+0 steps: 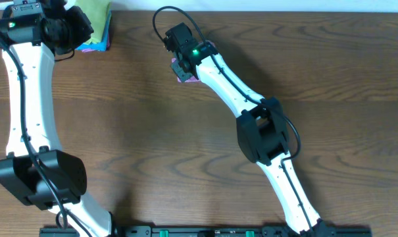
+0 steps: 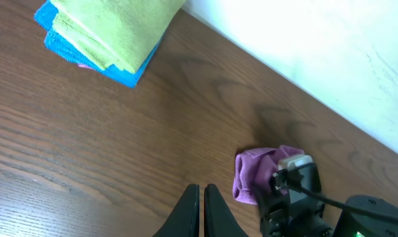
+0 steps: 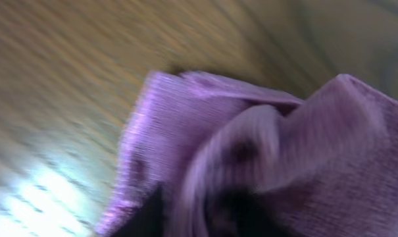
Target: Fold the cloth
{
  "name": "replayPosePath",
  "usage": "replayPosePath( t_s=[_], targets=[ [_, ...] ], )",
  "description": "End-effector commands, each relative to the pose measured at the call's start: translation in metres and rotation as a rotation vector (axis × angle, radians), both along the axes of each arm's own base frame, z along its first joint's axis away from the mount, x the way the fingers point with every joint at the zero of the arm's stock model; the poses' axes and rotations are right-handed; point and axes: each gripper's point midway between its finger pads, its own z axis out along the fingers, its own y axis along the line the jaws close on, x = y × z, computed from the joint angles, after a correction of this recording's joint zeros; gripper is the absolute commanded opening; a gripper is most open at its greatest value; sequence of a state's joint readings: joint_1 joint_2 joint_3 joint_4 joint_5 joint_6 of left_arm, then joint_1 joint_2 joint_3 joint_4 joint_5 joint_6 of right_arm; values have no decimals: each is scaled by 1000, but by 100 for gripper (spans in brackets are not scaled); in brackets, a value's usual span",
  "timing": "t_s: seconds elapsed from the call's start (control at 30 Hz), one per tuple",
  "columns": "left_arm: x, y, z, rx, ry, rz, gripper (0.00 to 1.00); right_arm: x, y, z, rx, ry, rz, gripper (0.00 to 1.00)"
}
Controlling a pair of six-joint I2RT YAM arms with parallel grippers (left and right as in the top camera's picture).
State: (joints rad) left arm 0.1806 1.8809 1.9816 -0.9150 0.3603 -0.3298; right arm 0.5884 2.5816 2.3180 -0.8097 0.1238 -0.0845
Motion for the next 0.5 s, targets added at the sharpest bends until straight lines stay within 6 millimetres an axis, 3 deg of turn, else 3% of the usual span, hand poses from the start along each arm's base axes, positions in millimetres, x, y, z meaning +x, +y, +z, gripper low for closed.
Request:
replayPosePath(
  t_s=[0.0,0.07,0.23,0.3,0.47],
  targets=[
    [-1,-1,15,25,-43,-29,6,-21,44,9,124,47,107,72],
    [-1,0,15,33,-43,-28,5,-28,54,11,156,65,120,85],
    [0,14,13,109,-40,-1,6,-26,65,32,194,24,123,86],
    [1,22,14,130,-49,22,6,-19,64,51,208,-17,115,87],
    [4,33,18,119,-75,39,6,9,41,130,238,-174,49,91]
  ],
)
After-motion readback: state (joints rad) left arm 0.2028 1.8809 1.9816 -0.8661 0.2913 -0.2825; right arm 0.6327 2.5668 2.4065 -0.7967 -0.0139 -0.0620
